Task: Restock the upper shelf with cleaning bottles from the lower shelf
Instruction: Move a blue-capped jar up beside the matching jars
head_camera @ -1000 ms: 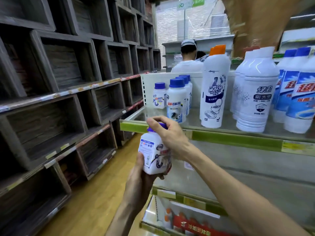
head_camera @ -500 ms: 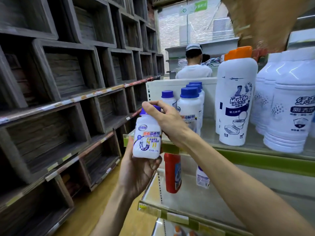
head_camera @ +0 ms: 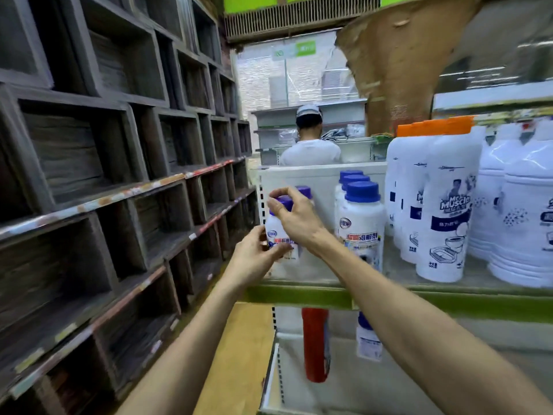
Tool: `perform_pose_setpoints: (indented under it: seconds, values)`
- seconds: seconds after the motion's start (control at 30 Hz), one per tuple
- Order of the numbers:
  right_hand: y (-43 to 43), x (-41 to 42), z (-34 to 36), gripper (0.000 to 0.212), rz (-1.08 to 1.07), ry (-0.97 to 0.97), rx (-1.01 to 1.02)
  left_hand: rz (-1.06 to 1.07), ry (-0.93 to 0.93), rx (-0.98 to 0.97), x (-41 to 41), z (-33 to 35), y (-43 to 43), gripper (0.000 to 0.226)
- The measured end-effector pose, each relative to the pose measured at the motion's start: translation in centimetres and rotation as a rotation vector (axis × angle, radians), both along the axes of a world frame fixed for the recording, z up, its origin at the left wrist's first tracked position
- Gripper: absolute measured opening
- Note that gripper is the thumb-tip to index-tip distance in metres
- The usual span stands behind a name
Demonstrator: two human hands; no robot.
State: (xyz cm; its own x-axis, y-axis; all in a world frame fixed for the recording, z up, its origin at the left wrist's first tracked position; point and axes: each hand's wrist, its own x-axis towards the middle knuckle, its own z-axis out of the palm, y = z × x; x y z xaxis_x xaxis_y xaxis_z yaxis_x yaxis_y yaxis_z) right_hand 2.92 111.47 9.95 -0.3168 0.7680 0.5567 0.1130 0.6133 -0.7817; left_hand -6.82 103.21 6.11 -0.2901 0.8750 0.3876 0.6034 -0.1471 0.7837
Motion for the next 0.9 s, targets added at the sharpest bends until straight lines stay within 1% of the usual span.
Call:
perform_pose_setpoints:
  seconds: [0.1, 0.17, 0.2, 0.33, 0.4, 0.47, 0.53, 0.6, 0.67, 0.77, 0.83, 0.9]
  values:
    - [1.2, -0.3, -0.4, 0.009, -0.056, 0.004, -0.065, -0.014, 0.069, -0.04, -0.9, 0.3, 1.9, 0.025]
    - [1.7, -0.1, -0.3, 0.012, -0.082, 0.022, -0.073, -0.023, 0.093, -0.06, -1.1, 0.3, 3.1, 0.025]
    - [1.9, -0.1, -0.3, 0.017, -0.103, 0.013, -0.073, -0.03, 0.104, -0.07, -1.1, 0.4, 3.6, 0.027]
    - [5.0, -0.8, -1.5, 0.044, -0.203, -0.098, -0.077, -0.024, 0.111, -0.111, -0.7, 0.2, 5.5, 0.048]
    - [4.0, -0.5, -0.7, 0.043, -0.225, -0.157, -0.103, -0.004, 0.116, -0.11, -0.5, 0.0, 6.1, 0.053]
    - [2.5, 0.1, 0.1, 0.043, -0.265, -0.279, -0.071, 0.007, 0.116, -0.11, -0.5, -0.3, 6.5, 0.054]
    - [1.4, 0.7, 0.4, 0.046, -0.333, -0.385, 0.015, 0.006, 0.111, -0.108, -0.8, -0.6, 6.7, 0.053]
    - [-0.1, 1.5, 0.3, 0.048, -0.36, -0.389, 0.162, 0.008, 0.134, -0.111, -0.7, -0.7, 6.3, 0.054]
    - [-1.4, 2.8, -0.6, 0.043, -0.281, -0.275, 0.261, 0.041, 0.154, -0.025, -0.1, -1.0, 5.1, 0.054]
    - [-4.3, 5.9, -2.8, 0.029, -0.152, -0.065, 0.374, 0.047, 0.049, 0.311, 1.3, -1.8, 1.1, 0.038]
    - [-6.6, 8.4, -5.3, 0.021, -0.077, 0.031, 0.368, -0.014, -0.069, 0.478, 2.5, -3.1, -2.8, 0.023]
    - [-8.5, 10.9, -8.8, 0.016, -0.033, 0.069, 0.322, -0.085, -0.194, 0.519, 3.5, -5.4, -6.4, 0.011]
